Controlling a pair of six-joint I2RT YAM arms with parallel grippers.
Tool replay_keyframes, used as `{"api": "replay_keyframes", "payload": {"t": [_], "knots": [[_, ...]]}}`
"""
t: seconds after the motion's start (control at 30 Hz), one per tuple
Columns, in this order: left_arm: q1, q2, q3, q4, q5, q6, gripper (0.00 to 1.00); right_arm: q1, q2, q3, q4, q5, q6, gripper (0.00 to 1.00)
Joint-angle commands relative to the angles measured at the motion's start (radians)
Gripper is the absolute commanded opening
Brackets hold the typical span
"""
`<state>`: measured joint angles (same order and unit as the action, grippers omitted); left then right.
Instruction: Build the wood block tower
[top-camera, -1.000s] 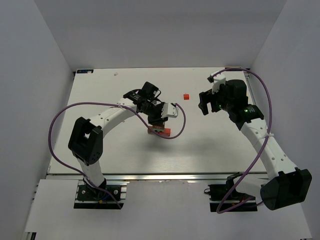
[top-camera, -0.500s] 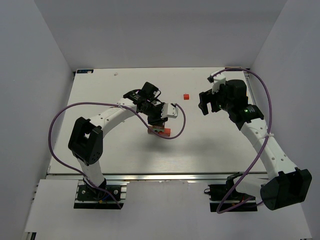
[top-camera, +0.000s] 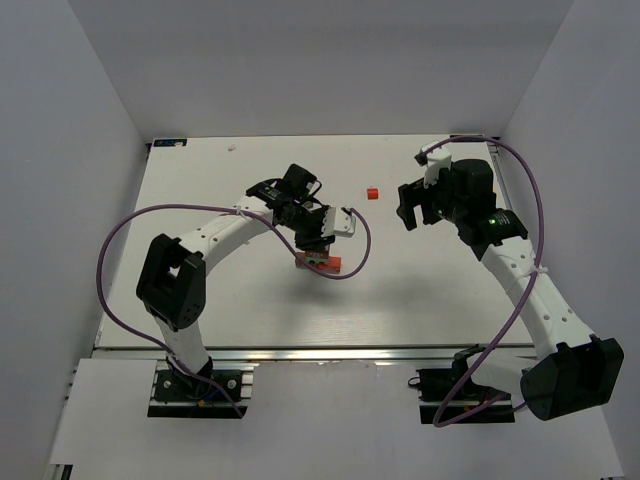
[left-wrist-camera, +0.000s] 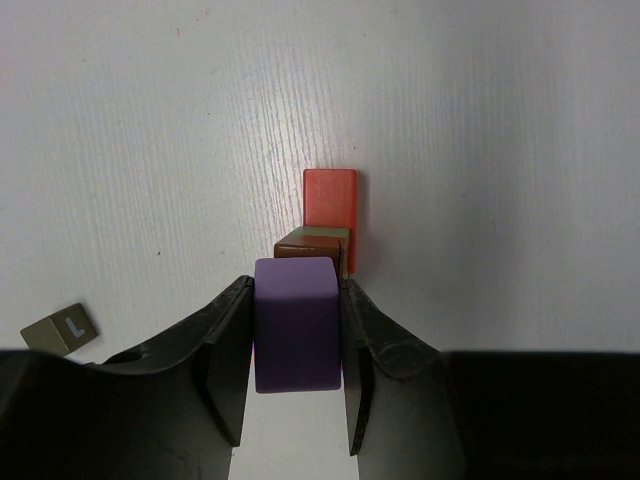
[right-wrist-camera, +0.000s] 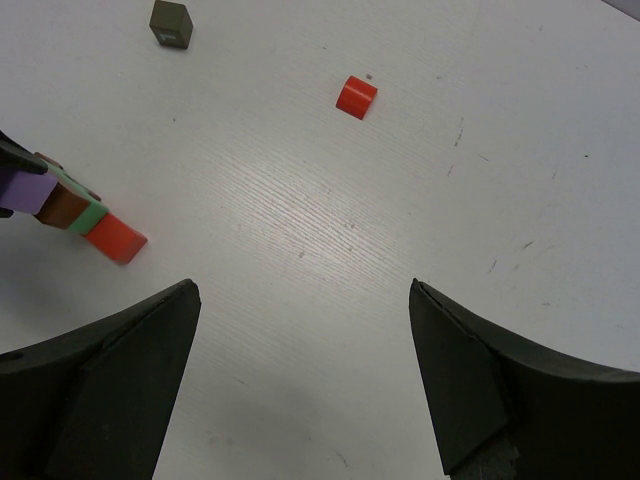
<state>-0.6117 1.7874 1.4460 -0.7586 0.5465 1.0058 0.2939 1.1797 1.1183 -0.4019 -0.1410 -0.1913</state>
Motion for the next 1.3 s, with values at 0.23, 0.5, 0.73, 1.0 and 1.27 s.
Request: {"api": "replay_keyframes", "payload": {"t": [0.23, 0.5, 0.73, 1.0, 1.27], "knots": [[0.012, -0.057, -0.003, -0.025, 0.061, 0.043, 0.01, -0.004, -0.017, 0.035, 0.003, -0.003, -0.013, 0.89], [0.015, -0.054, -0.010, -0.002, 0.063, 0.020, 0.01, -0.006, -0.014, 0.037, 0.002, -0.005, -0.014, 0.89], [0.015, -0.051, -0.009, -0.004, 0.066, 0.027, 0.01, -0.006, -0.015, 0.038, -0.002, -0.003, -0.013, 0.89], [0.017, -0.048, -0.010, 0.001, 0.064, 0.028, 0.02, -0.006, -0.015, 0.037, -0.003, -0.005, -0.011, 0.89], [0.017, -0.046, -0.015, 0.008, 0.066, 0.030, 0.02, -0.004, -0.015, 0.041, -0.008, -0.002, -0.011, 0.89]]}}
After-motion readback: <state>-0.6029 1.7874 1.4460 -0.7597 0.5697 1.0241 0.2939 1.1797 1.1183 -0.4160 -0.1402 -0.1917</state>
